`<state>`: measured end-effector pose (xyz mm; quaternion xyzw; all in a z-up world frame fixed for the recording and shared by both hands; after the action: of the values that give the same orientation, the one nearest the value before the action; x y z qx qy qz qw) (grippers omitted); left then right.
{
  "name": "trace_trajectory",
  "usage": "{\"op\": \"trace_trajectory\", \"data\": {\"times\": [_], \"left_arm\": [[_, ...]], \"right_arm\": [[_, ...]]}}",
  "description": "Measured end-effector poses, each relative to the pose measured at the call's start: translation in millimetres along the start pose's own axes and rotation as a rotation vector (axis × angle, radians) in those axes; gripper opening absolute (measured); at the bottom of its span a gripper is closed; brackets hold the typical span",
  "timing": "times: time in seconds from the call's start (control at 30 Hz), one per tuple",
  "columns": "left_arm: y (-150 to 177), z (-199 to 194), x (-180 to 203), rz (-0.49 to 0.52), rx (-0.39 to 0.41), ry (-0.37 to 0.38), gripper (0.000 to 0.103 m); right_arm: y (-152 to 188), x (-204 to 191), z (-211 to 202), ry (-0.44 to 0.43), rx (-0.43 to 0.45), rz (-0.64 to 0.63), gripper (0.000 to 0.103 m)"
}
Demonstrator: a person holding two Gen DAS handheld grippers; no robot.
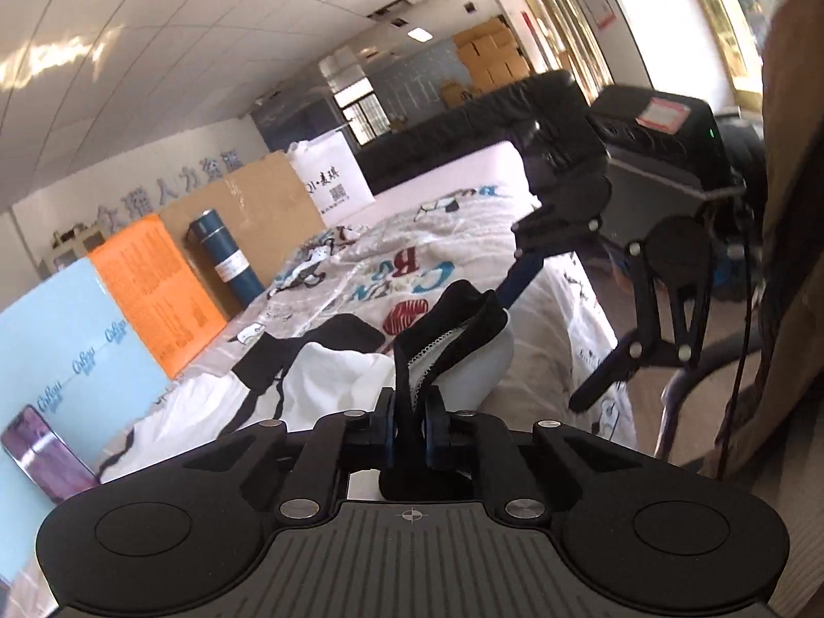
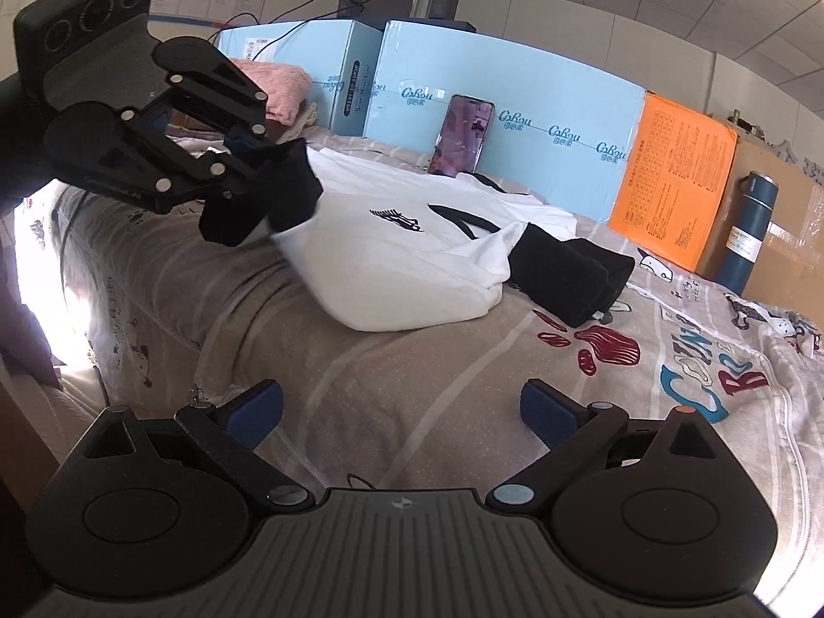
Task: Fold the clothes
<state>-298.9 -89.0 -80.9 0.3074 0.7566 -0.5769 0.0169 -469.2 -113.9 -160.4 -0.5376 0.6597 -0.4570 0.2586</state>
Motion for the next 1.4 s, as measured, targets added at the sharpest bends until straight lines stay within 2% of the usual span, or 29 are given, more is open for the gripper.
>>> {"op": "trace_trajectory", "data": {"times": [0.03,0.2,0.27,0.3,0.33,0.4,0.43,0.47,0.57,0.7,0.8,0.87,1.0,1.03,1.07,1.13,1.27,1.4], "left_arm": [[0,-2,-3,-0.037,0.012,0.006,0.009],[1,-11,4,-0.052,0.031,0.020,0.009],[3,-16,5,-0.054,0.041,0.017,0.009],[6,-19,4,-0.050,0.036,0.003,0.010],[9,-23,3,-0.047,0.036,-0.018,0.016],[17,-30,-1,-0.037,0.020,-0.085,0.027],[24,-31,-5,-0.031,-0.013,-0.135,0.045],[32,-31,-10,-0.027,-0.052,-0.186,0.061],[57,-31,-25,-0.024,-0.188,-0.310,0.063],[79,-50,-53,-0.065,-0.279,-0.422,0.062],[92,-73,-69,-0.084,-0.329,-0.449,0.057],[100,-86,-78,-0.090,-0.362,-0.466,0.040],[114,-104,-100,-0.038,-0.442,-0.552,0.039],[117,-108,-108,-0.047,-0.451,-0.554,0.038],[119,-111,-116,-0.066,-0.455,-0.549,0.027],[120,-113,-129,-0.087,-0.452,-0.528,0.014],[118,-122,-160,-0.158,-0.418,-0.479,0.013],[126,-124,-193,-0.301,-0.400,-0.429,0.017]], "right_arm": [[-5,-2,2,-0.002,0.022,-0.015,0.099],[-42,-8,17,-0.055,0.171,-0.106,0.097],[-53,-10,22,-0.107,0.194,-0.139,0.075],[-58,-10,24,-0.145,0.203,-0.151,0.044],[-63,-10,24,-0.190,0.214,-0.159,0.024],[-71,-9,23,-0.261,0.233,-0.145,0.012],[-75,-8,22,-0.287,0.244,-0.129,0.007],[-78,-6,21,-0.313,0.254,-0.113,0.005],[-87,1,19,-0.333,0.303,-0.049,0.004],[-98,18,13,-0.319,0.387,0.057,0.003],[-105,30,14,-0.287,0.416,0.084,0.002],[-111,40,15,-0.264,0.444,0.103,0.002],[-127,64,20,-0.230,0.506,0.156,0.002],[-131,70,24,-0.219,0.508,0.157,0.002],[-136,76,30,-0.209,0.504,0.154,0.002],[-146,89,43,-0.195,0.486,0.149,0.002],[-154,115,83,-0.192,0.374,0.156,0.002],[-148,134,122,-0.209,0.243,0.190,0.002]]}}
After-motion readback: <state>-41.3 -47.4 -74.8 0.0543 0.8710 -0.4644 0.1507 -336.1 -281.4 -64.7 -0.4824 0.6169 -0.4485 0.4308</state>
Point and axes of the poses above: each gripper's, at about its wrist camera, not at the fingertips, and z roughly the way its jaws point, x to its right, y to its underside, the point moved 6 cm from there along z, roughly the way its jaws point, and after that the axes turned 7 degrees about -y, right-handed, at the moved point
